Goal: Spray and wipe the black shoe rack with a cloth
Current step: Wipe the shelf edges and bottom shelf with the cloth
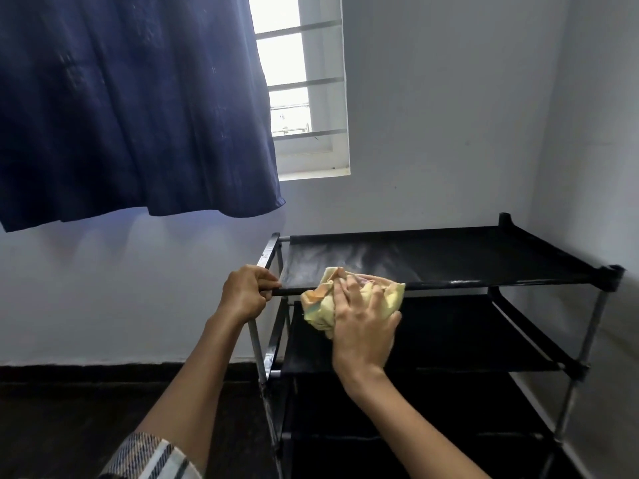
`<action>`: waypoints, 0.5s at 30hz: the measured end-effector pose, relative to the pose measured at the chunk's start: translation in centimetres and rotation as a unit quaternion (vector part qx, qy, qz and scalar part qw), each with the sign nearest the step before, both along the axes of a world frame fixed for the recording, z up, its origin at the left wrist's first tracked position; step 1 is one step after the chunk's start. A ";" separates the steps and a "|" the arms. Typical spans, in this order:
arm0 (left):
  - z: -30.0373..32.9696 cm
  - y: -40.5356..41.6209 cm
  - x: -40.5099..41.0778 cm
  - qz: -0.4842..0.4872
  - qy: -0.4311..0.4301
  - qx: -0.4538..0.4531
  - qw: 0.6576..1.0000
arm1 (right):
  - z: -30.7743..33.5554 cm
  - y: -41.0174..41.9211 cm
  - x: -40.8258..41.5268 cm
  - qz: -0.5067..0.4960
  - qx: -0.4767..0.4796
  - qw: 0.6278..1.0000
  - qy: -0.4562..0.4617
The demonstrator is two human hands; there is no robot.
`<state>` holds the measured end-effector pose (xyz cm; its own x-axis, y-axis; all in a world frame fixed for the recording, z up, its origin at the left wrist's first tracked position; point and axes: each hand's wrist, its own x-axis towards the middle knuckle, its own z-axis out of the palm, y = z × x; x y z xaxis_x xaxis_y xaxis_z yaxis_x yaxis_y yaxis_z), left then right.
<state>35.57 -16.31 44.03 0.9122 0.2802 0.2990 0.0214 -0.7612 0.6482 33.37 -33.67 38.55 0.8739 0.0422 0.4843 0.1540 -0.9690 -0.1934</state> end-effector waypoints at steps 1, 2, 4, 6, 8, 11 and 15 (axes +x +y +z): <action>0.0 0.0 -0.1 0.001 -0.004 0.003 1.000 | -0.1 1.0 -0.1 0.021 -0.004 1.000 0.005; -0.1 -0.1 -0.1 0.003 -0.006 0.005 1.000 | -0.2 1.9 -0.3 0.050 -0.011 0.999 0.010; 0.0 -0.2 -0.3 0.002 -0.005 -0.006 1.000 | -0.3 3.6 -0.8 0.103 -0.034 0.994 0.022; 0.1 -0.3 -0.4 0.001 -0.003 -0.010 1.000 | -0.2 4.6 -1.1 0.141 -0.054 0.988 0.023; 0.0 -0.3 -0.5 0.004 -0.008 -0.004 1.000 | 0.0 4.7 -1.4 0.162 -0.069 0.984 0.022; -0.3 -0.1 -0.4 0.009 -0.021 -0.024 0.999 | 0.2 1.9 -0.7 0.099 -0.068 0.993 0.015; -0.6 -0.6 -0.3 0.010 -0.030 -0.024 0.999 | 1.4 -5.2 0.8 -0.065 0.029 0.996 0.045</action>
